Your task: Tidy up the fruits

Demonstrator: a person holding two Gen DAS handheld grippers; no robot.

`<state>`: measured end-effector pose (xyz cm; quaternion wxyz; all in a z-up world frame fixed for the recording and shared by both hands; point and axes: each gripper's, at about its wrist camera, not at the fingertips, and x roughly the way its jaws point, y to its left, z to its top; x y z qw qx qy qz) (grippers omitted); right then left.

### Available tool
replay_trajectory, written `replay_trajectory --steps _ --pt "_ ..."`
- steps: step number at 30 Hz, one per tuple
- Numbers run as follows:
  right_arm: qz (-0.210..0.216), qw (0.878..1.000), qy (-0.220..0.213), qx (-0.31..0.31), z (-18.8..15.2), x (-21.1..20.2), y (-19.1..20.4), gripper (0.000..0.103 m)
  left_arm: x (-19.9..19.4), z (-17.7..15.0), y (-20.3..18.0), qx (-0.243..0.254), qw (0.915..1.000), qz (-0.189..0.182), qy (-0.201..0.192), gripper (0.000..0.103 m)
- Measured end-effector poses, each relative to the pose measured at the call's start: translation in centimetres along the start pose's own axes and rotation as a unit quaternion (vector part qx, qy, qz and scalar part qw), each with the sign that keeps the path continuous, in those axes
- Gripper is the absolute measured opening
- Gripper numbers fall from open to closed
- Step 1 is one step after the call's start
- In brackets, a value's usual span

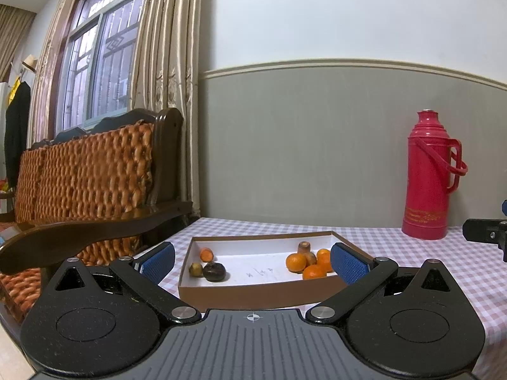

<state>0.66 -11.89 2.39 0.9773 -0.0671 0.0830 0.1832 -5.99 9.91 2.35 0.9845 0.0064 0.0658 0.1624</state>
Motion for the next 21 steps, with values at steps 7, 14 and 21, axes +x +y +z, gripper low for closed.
replay_trajectory --steps 7,14,21 --pt "0.000 1.000 0.000 0.000 0.00 0.05 -0.01 0.097 -0.02 0.00 -0.01 0.000 1.0000 0.001 0.000 0.103" --pt "0.000 1.000 0.000 0.000 -0.03 0.00 0.04 0.097 0.01 0.01 -0.08 -0.001 1.0000 0.001 -0.002 0.103" --pt "0.000 1.000 0.000 -0.001 -0.03 0.02 -0.01 0.097 -0.01 0.01 -0.16 -0.001 1.0000 0.001 -0.002 0.103"
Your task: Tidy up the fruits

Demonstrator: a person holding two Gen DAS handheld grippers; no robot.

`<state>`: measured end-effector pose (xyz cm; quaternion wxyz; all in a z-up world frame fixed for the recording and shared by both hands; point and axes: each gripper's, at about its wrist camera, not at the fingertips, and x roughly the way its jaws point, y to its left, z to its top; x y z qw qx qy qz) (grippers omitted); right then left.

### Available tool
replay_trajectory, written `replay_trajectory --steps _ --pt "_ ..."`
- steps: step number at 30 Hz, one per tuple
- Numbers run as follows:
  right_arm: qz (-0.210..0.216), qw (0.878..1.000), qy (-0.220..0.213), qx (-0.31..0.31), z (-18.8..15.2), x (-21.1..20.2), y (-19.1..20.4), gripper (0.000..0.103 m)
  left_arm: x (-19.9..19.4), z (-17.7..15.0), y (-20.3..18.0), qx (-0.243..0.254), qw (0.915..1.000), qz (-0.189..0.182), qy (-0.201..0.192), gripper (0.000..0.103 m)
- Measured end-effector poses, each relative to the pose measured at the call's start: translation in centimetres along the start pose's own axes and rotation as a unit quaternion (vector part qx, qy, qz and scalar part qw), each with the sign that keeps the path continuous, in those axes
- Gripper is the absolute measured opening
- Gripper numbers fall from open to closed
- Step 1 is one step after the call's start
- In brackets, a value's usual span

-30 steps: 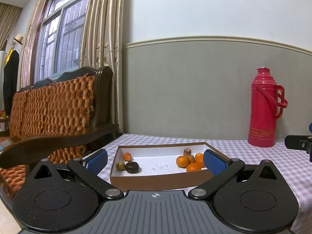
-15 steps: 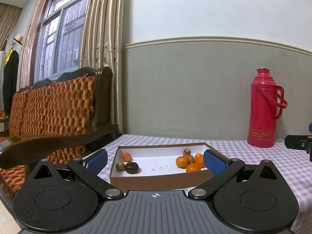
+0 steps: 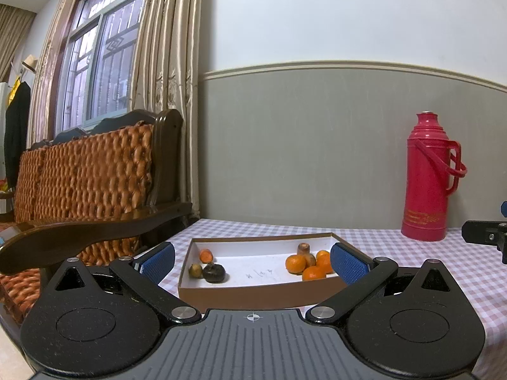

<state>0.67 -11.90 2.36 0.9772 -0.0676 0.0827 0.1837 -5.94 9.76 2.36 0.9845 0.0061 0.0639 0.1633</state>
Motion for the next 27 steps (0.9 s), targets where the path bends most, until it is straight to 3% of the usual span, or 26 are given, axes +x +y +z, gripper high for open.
replay_trajectory --steps 27 --pt "0.001 1.000 0.000 -0.001 0.12 -0.01 0.01 0.097 0.00 0.07 -0.11 -0.004 0.9999 0.006 -0.011 0.103"
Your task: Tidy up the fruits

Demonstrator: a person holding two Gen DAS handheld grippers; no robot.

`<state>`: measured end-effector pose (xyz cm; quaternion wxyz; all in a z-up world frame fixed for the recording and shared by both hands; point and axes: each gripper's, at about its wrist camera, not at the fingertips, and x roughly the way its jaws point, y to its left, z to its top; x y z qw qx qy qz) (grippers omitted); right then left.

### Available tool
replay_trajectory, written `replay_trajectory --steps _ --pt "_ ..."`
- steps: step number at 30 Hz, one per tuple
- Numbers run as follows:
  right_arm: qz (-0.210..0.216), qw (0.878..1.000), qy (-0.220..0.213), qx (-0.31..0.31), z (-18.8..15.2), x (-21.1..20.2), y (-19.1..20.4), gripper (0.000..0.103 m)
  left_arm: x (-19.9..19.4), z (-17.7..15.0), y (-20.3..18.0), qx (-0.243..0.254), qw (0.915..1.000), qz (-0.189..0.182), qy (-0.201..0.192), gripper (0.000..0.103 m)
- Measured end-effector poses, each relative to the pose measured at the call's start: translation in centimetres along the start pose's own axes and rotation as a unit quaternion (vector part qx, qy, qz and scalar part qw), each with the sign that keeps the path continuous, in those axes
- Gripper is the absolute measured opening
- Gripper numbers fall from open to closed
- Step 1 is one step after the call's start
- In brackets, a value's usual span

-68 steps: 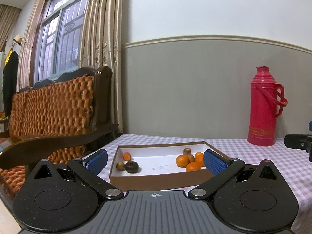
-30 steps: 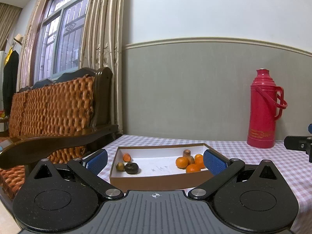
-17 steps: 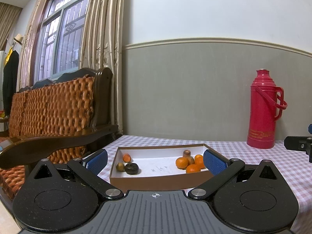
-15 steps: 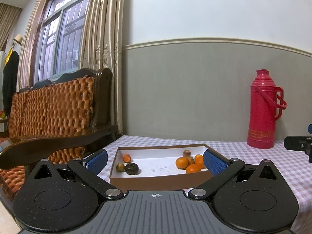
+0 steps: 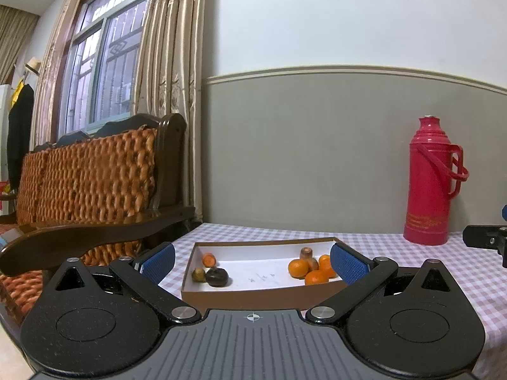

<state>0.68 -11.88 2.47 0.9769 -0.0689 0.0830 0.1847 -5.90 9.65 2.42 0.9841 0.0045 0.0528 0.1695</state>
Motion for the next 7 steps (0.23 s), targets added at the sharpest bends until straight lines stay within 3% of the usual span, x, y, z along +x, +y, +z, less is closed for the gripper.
replay_trajectory --steps 7 --pt "0.001 1.000 0.001 -0.003 0.15 0.09 -0.06 0.097 0.08 -0.11 -0.11 0.001 1.0000 -0.006 0.004 0.103"
